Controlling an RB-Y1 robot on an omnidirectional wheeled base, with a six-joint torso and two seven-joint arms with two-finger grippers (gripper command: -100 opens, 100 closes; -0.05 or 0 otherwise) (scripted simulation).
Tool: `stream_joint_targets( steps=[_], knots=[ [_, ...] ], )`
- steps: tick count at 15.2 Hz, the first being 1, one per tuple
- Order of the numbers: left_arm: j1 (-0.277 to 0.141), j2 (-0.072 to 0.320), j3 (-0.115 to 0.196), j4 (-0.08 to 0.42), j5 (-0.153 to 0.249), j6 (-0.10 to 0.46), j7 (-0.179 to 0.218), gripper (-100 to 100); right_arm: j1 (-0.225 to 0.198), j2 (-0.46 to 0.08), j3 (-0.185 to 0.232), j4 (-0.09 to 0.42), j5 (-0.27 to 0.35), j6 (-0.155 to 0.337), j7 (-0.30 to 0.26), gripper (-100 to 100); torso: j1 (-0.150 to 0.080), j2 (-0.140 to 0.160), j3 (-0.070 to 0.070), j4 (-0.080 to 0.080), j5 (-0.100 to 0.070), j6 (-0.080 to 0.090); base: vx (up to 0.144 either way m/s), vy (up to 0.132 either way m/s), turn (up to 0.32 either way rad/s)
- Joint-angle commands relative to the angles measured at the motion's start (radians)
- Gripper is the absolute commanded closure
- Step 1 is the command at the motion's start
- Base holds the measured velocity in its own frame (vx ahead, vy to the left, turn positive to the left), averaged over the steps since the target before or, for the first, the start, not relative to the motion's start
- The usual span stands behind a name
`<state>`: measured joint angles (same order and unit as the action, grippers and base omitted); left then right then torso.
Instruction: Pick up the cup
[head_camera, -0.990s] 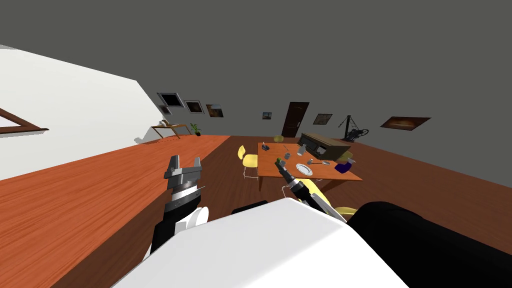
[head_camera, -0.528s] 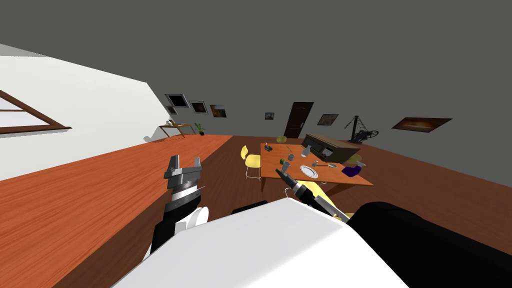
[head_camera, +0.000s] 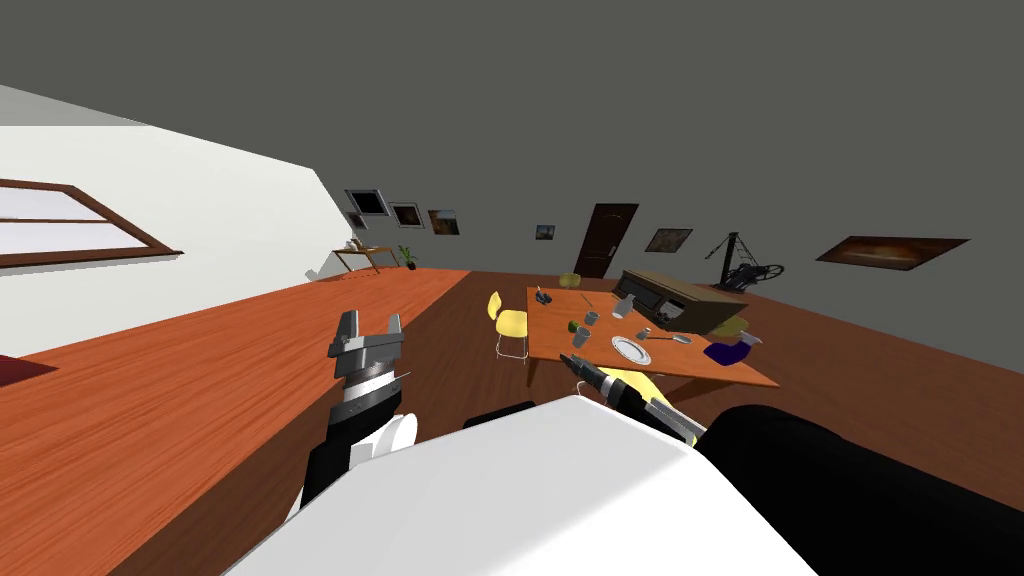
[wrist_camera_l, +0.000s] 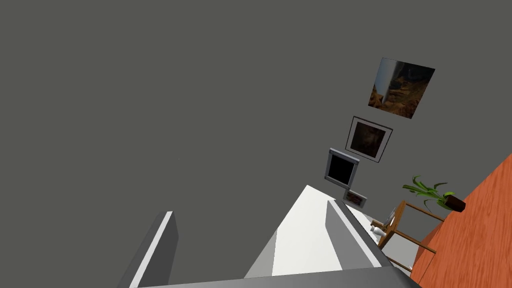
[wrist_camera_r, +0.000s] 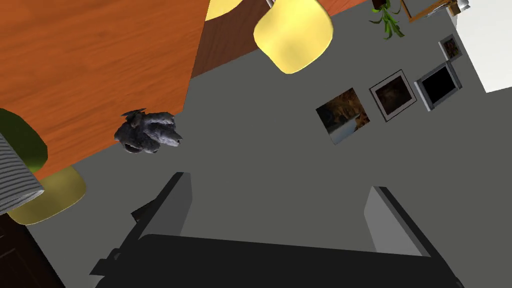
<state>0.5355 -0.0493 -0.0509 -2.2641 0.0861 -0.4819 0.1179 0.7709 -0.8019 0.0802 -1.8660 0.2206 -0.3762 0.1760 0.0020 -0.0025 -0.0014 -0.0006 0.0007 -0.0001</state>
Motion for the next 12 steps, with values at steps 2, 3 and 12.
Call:
stream_joint_targets(
  steps=[2, 3, 12],
  knots=[
    [0.0, 0.0, 0.0, 0.0, 0.0, 0.0, 0.0, 0, 0.025, -0.075, 0.017, 0.077, 0.026, -0.003, 0.019, -100, 0.0, 0.0, 0.0, 0.0, 0.0, 0.0, 0.064, 0.049, 0.134],
    [0.0, 0.0, 0.0, 0.0, 0.0, 0.0, 0.0, 0, 0.025, -0.102, 0.017, 0.095, 0.026, -0.003, 0.019, -100, 0.001, -0.002, -0.001, 0.0, 0.0, 0.0, 0.082, 0.065, 0.132],
    [0.0, 0.0, 0.0, 0.0, 0.0, 0.0, 0.0, 0, 0.071, -0.266, 0.043, 0.243, 0.068, 0.008, 0.046, -100, 0.001, -0.004, -0.002, -0.001, 0.0, 0.0, 0.069, 0.041, 0.086]
  ],
)
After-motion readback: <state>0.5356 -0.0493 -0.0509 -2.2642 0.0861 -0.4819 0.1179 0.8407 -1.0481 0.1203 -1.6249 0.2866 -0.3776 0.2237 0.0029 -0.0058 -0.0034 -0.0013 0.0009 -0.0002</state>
